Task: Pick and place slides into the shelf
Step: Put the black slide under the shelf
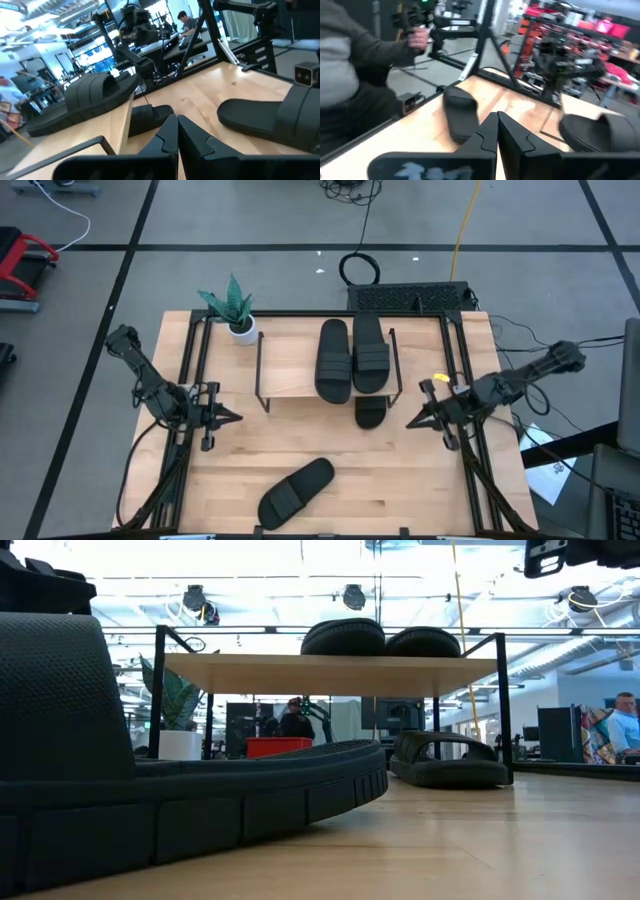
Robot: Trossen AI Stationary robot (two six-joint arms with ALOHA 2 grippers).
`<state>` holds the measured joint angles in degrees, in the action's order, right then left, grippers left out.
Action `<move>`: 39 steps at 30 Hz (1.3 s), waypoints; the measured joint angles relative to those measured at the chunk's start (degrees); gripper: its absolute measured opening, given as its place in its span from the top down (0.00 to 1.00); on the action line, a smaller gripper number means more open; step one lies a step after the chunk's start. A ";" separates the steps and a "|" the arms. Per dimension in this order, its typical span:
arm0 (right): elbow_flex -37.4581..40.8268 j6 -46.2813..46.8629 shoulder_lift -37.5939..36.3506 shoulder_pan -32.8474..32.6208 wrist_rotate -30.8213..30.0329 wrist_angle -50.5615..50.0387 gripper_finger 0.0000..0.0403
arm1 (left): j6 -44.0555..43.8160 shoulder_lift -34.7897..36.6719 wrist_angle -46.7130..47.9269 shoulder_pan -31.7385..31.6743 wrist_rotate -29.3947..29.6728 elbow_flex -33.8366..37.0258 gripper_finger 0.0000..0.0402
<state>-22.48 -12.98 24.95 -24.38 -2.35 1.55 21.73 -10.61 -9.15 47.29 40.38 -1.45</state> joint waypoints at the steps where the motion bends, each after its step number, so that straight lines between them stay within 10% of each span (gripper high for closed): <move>1: 0.00 0.87 -0.32 1.27 -0.09 -0.31 1.00 | 0.76 0.00 0.01 -0.01 -0.02 0.00 0.98; 13: 2.63 4.71 -0.61 15.63 20.14 8.32 1.00 | 4.00 0.00 -0.09 -0.01 0.04 0.00 1.00; 31: 14.32 5.82 -1.22 17.63 20.42 25.22 1.00 | 5.94 -0.65 -0.90 0.13 -3.36 0.00 1.00; 39: 14.32 5.87 -1.22 17.63 20.44 25.21 1.00 | 0.38 -15.31 -13.71 4.61 -4.76 0.00 1.00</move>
<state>-8.16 -7.11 23.73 -6.74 18.09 26.76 22.11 -25.92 -22.86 51.90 35.62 -1.45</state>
